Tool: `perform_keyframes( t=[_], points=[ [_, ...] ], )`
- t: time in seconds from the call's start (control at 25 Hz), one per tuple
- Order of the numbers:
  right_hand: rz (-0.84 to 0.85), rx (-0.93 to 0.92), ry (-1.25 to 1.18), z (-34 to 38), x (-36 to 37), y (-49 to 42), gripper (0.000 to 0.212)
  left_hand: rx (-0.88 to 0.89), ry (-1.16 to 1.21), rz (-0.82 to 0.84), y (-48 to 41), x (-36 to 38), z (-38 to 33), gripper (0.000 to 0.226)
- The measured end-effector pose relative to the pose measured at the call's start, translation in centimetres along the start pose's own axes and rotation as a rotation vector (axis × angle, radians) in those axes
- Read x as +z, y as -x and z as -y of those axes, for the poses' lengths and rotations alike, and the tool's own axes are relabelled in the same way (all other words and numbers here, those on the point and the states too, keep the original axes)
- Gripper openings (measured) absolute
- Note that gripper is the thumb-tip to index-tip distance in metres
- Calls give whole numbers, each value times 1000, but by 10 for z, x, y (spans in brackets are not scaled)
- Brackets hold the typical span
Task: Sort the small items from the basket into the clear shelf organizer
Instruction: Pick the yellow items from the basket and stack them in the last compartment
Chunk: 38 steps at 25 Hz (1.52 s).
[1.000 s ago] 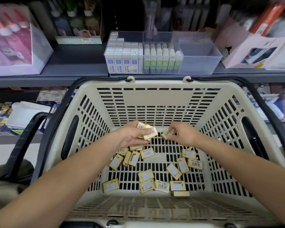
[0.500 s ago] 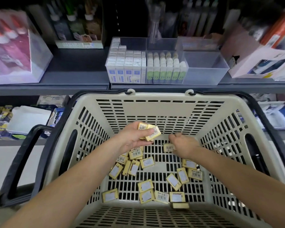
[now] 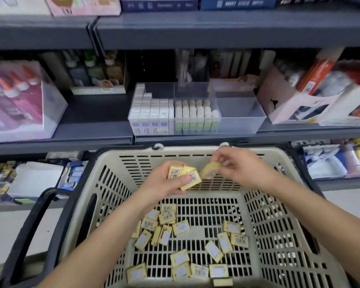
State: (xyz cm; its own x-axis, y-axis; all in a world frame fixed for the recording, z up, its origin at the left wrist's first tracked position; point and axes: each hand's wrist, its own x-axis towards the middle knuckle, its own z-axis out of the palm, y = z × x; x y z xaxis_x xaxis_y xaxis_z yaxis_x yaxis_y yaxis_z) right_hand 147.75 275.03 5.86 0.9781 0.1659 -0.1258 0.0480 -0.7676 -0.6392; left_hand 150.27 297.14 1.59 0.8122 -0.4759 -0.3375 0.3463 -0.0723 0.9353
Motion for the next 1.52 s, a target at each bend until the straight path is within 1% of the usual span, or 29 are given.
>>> perform_keyframes(
  t=[0.12,0.2,0.28,0.32,0.4,0.44,0.52,0.64,0.72,0.76,0.8,0.84,0.88,0.92,0.96,1.04,1.16,1.2,1.24,1.32,1.36,1.4,1.44,1.48,1.52],
  points=[
    [-279,-18,-169,-4,-54,-13,24,121,58,-48,-2,1,-29,46],
    [-441,-31,-157,-10,-80,-35,21,195,131,-81,-13,4,-51,47],
    [-526,-20,-45,-18,-95,-59,14,240,183,-127,-30,8,-69,43],
    [-518,-9,66,-22,-98,-70,13,247,205,-160,-38,11,-75,37],
    [-380,-8,240,-31,-97,-84,14,231,207,-218,-51,15,-74,30],
    [-290,-16,244,-36,-95,-88,13,218,178,-238,-55,17,-71,29],
    [-161,-39,170,-41,-90,-91,12,201,134,-254,-61,20,-64,30],
    [-58,-87,238,-44,-85,-93,23,200,194,-278,-64,21,-61,28],
    [-30,-94,264,-41,-87,-91,26,197,215,-294,-63,21,-63,28],
    [-61,-106,278,-38,-87,-89,25,196,216,-296,-62,22,-64,28],
    [-140,-130,281,-33,-87,-86,24,197,214,-295,-61,24,-65,28],
    [-234,-162,239,-27,-84,-81,23,200,214,-288,-60,26,-66,30],
    [-297,-186,143,-19,-80,-75,21,206,220,-274,-60,29,-67,33],
    [-304,-193,33,-10,-74,-69,21,218,231,-257,-59,33,-69,38],
    [-267,-185,-54,0,-68,-64,22,232,244,-239,-58,37,-70,41],
    [-187,-143,-146,12,-56,-59,19,255,271,-213,-58,45,-72,44],
    [-136,-34,-358,11,-58,-57,14,264,389,-197,-60,53,-71,36],
    [-131,-15,-410,8,-65,-57,12,256,433,-214,-61,53,-71,30],
    [-159,-20,-422,5,-74,-57,10,244,459,-246,-62,52,-71,24],
    [-324,-44,-330,-5,-96,-62,8,225,452,-307,-65,49,-72,17],
    [-415,-36,-199,-10,-106,-67,11,219,436,-317,-67,48,-72,17],
    [-470,-14,-20,-14,-114,-72,15,214,418,-316,-68,47,-71,17],
    [-474,6,137,-17,-117,-77,20,207,401,-311,-69,48,-71,18],
    [-434,15,235,-21,-117,-83,23,200,387,-308,-70,48,-70,20],
    [-371,7,277,-23,-114,-88,25,192,380,-307,-71,49,-69,21]
  ],
)
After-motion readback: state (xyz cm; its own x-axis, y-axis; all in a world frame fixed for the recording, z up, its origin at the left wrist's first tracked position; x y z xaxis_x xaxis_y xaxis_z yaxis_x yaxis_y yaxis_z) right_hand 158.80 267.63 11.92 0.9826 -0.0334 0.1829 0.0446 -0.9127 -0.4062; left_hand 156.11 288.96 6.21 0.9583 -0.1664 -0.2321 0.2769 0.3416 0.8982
